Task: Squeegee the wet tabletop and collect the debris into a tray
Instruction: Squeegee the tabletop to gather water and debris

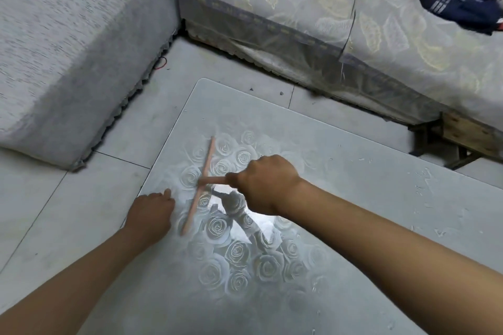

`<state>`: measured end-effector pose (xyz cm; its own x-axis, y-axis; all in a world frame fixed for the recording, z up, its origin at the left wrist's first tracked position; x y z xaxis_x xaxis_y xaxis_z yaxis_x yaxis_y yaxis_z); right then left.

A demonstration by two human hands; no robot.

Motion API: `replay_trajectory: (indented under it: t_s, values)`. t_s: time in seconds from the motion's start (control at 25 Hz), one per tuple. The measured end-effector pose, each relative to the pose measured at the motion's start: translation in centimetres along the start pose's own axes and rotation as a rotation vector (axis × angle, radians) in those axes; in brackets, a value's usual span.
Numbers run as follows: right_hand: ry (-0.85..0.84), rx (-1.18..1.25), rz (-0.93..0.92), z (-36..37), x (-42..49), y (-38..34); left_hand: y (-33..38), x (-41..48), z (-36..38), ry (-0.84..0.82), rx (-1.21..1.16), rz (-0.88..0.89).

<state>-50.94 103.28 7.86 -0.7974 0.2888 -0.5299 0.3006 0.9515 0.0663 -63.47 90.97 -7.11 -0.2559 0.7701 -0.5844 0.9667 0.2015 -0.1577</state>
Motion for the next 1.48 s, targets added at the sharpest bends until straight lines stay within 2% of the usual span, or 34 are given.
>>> replay_trajectory:
  t_s: [0.16, 0.28, 0.36, 0.52, 0.68, 0.84, 0.92, 1.0, 1.16, 1.32, 1.48]
  values:
    - [-0.136, 0.108, 0.177, 5.6, -5.6, 6.2, 0.0, 0.7, 0.3, -0.022, 0.008, 0.016]
    - [-0.254, 0.112, 0.335, 5.9, -11.3, 11.3, -0.4, 0.9, -0.3, -0.039, -0.003, -0.022]
    - [-0.264, 0.041, 0.302, 4.6, -11.3, 11.6, -0.3, 1.1, -0.8, -0.051, -0.009, -0.027]
    - [0.001, -0.045, 0.091, -0.9, -2.1, 7.4, -0.1, 2.9, -2.8, -0.018, -0.020, -0.049]
    - [-0.069, -0.063, 0.029, -1.9, 4.5, 3.6, -0.8, 5.3, -4.3, 0.109, -0.061, -0.096]
    - [-0.146, 0.031, 0.186, 1.3, -0.9, 9.7, -1.2, 6.4, -3.9, 0.183, -0.145, -0.080]
    - [-0.182, -0.007, 0.243, 0.9, -3.7, 12.3, -1.7, 6.7, -3.7, 0.159, -0.169, -0.112]
    - [-0.144, -0.058, 0.211, -0.2, -3.9, 12.6, -1.5, 7.2, -3.6, 0.122, -0.183, -0.126]
    - [-0.024, -0.068, 0.097, -2.7, 2.7, 10.3, -0.7, 8.8, -3.2, -0.015, -0.143, -0.137]
    - [-0.070, -0.042, 0.082, -1.8, 5.5, 10.9, -0.4, 9.9, -2.5, -0.133, -0.147, -0.139]
    - [-0.201, 0.097, 0.226, 2.0, -1.2, 16.0, -0.2, 9.8, -2.3, -0.120, -0.150, -0.160]
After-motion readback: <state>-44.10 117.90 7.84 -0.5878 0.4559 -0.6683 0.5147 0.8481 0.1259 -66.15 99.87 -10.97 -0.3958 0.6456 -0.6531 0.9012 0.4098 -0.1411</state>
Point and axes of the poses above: each hand's wrist, its own x-axis towards the middle knuckle, its own z-axis out of the palm, y = z × x, the point moved 7 cm from there along x, towards the middle knuckle, and after that the axes turned 1 degree about -y, right-handed, at the moved point
